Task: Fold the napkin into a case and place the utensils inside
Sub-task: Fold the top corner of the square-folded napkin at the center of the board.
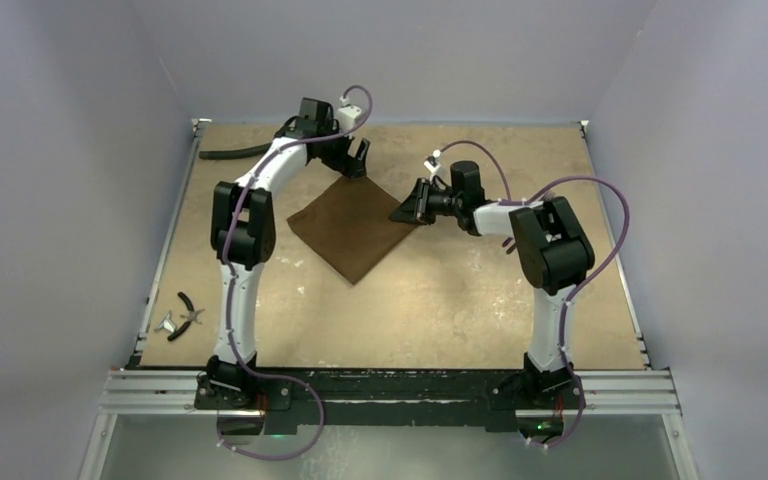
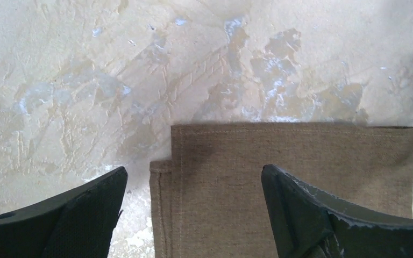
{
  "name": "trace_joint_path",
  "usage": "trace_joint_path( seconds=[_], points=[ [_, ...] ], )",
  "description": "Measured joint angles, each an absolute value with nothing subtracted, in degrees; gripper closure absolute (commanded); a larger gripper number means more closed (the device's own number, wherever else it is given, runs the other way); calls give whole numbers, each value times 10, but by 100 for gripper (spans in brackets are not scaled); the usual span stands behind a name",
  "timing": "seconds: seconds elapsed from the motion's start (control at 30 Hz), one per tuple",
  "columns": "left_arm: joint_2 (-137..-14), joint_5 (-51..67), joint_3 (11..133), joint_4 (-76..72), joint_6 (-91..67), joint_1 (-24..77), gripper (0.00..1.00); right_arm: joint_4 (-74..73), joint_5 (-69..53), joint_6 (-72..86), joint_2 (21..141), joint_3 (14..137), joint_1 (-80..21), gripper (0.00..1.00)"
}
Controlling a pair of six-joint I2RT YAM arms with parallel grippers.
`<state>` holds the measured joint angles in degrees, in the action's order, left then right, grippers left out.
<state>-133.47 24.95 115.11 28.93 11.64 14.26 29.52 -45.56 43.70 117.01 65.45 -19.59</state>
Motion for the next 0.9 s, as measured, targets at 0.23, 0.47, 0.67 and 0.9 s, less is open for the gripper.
trace_joint_path(
  seconds=[0.23,0.47,0.67,0.9],
  points=[
    [-1372,248,1193,295,118,141,38,308,-456,439,1170,636,-203,81],
    [-1426,255,1246,321,122,141,40,320,-456,444,1170,625,-207,83],
    [-1443,255,1251,324,124,140,44,331,-456,446,1171,624,-207,84],
    [-1447,267,1252,315,104,139,66,340,-457,450,1188,623,-209,85]
  ],
)
